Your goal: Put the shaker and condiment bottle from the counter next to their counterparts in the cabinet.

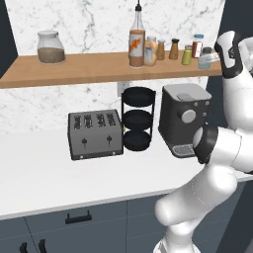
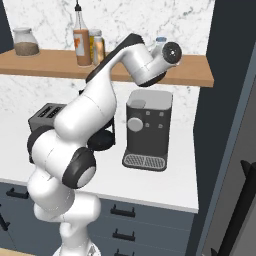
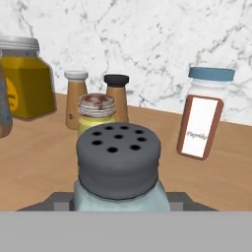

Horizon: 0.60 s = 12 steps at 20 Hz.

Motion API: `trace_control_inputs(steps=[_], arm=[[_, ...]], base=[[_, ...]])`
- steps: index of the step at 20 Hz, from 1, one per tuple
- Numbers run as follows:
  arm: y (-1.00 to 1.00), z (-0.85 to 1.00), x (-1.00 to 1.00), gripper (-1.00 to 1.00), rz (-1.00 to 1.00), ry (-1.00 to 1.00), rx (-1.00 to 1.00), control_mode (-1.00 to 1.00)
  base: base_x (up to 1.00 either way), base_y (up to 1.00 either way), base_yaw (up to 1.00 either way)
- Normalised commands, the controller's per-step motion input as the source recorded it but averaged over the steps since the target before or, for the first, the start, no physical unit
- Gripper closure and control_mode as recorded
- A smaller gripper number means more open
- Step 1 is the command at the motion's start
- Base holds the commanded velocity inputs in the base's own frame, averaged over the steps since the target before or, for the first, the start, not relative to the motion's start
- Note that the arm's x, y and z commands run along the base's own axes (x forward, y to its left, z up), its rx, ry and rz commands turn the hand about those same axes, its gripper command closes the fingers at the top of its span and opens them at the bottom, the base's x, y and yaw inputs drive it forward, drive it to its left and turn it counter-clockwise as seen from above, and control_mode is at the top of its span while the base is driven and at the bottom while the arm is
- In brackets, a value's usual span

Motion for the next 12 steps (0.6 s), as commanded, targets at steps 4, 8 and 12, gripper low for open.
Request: trace_control_inputs(steps=[4,8,12], arm=[[0.03,-0.14,0.21,1.00,0.05,0.00,0.00,-1.00],[0.00,-0.14,0.18,1.00,0.05,0.00,0.00,-1.00],[0.00,-0.18,0.25,1.00,0.05,0.00,0.00,-1.00]], base=[[0.00,0.00,0.00],[0.00,0.00,0.00],[0.00,0.00,0.00]])
